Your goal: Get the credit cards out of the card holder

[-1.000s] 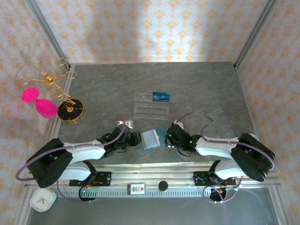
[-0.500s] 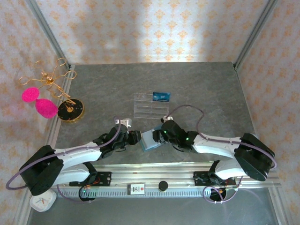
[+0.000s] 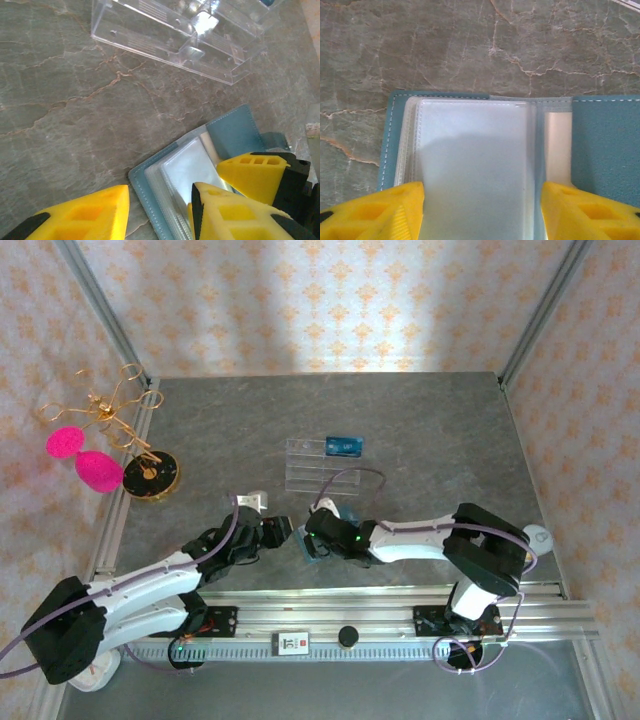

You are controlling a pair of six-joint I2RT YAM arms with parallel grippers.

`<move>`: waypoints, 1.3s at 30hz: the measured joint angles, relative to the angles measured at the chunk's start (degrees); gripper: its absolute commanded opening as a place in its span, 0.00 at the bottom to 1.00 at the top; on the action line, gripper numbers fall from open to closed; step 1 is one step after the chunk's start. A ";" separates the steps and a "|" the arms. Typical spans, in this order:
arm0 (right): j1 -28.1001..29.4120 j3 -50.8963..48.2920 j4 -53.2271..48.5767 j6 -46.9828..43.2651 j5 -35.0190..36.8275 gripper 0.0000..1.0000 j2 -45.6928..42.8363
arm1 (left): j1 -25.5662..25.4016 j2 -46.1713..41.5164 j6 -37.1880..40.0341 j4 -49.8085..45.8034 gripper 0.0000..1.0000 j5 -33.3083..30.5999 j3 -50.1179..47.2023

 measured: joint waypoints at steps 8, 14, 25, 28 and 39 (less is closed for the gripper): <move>1.29 3.39 -1.44 0.48 2.36 0.59 3.08 | 0.00 -0.66 0.00 -0.96 0.39 0.15 -1.40; 2.08 4.33 -1.51 2.89 4.02 0.39 4.15 | 0.00 -0.66 0.00 -0.94 0.39 0.52 -1.42; 1.44 1.46 0.90 8.37 5.29 0.08 2.58 | -0.02 2.16 -0.55 3.10 0.38 5.03 -2.49; 1.22 -0.17 2.64 9.79 4.37 0.06 1.53 | -0.39 4.26 -1.33 5.22 0.29 5.42 -2.47; -2.16 -8.00 11.78 16.17 -4.79 0.00 -2.89 | -1.46 10.80 -1.90 8.52 0.23 5.42 -2.47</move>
